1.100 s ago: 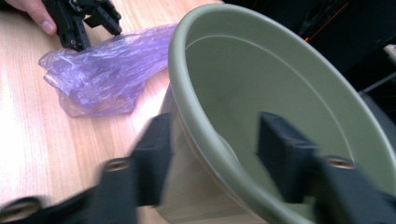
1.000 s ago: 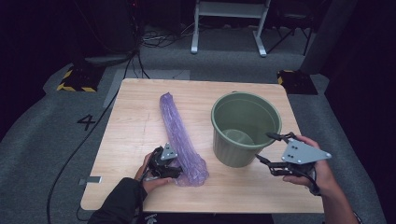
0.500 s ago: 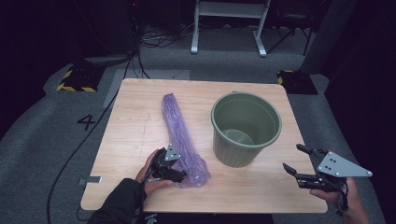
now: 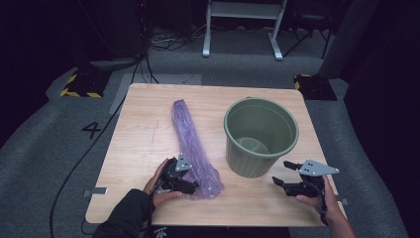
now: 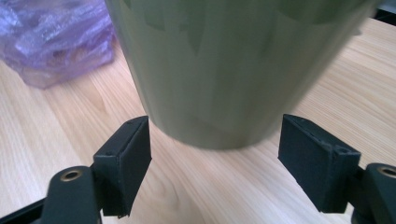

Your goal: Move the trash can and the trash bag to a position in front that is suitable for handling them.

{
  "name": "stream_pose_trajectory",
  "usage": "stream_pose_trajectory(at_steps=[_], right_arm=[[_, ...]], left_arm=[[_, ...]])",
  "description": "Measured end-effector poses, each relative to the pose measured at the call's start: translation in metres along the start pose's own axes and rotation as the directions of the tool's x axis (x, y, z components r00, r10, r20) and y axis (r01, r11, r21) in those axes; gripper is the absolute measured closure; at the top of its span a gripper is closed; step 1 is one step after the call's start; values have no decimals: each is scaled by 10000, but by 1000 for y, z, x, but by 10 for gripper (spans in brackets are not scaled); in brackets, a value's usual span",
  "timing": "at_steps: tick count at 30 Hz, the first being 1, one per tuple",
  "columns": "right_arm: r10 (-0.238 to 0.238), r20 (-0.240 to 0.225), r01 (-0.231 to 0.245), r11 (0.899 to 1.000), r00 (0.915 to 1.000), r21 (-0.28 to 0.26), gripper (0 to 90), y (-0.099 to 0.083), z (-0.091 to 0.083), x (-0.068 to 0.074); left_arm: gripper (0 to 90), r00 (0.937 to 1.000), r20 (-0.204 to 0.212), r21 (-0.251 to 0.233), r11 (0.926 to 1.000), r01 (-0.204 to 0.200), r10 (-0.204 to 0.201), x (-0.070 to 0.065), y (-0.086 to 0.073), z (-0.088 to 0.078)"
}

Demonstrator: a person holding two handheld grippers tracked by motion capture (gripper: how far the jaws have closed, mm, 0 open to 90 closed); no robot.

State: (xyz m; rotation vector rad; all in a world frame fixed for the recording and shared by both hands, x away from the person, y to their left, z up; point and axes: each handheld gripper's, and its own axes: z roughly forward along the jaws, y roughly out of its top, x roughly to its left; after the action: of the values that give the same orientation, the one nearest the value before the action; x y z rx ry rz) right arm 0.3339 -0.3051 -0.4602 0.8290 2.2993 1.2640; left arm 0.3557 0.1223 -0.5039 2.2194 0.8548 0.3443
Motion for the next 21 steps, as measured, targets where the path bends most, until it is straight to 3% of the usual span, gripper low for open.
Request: stream_pose_trajectory(at_steps=[3, 6, 10, 14, 21], right_arm=[[100, -44, -100, 9999, 9999, -117, 254, 2, 10, 1], [170, 214, -168, 9998, 9996, -99, 247, 6, 21, 1], [610, 555, -592, 9977, 9966, -335, 247, 14, 36, -6], [672, 859, -639, 9971, 9940, -415, 252, 19, 46, -7], [1000, 1205, -936, 9940, 9877, -570, 244, 43, 78, -15]], left_arm=[[139, 10000, 2, -5, 10000, -3, 3, 0, 0, 0], [139, 10000, 9, 10, 10000, 6, -6, 0, 0, 0], [135, 10000, 9, 10, 10000, -19, 19, 0, 0, 0], [130, 10000, 25, 3, 10000, -28, 28, 0, 1, 1], [123, 10000, -13, 28, 10000, -5, 5, 0, 1, 2]])
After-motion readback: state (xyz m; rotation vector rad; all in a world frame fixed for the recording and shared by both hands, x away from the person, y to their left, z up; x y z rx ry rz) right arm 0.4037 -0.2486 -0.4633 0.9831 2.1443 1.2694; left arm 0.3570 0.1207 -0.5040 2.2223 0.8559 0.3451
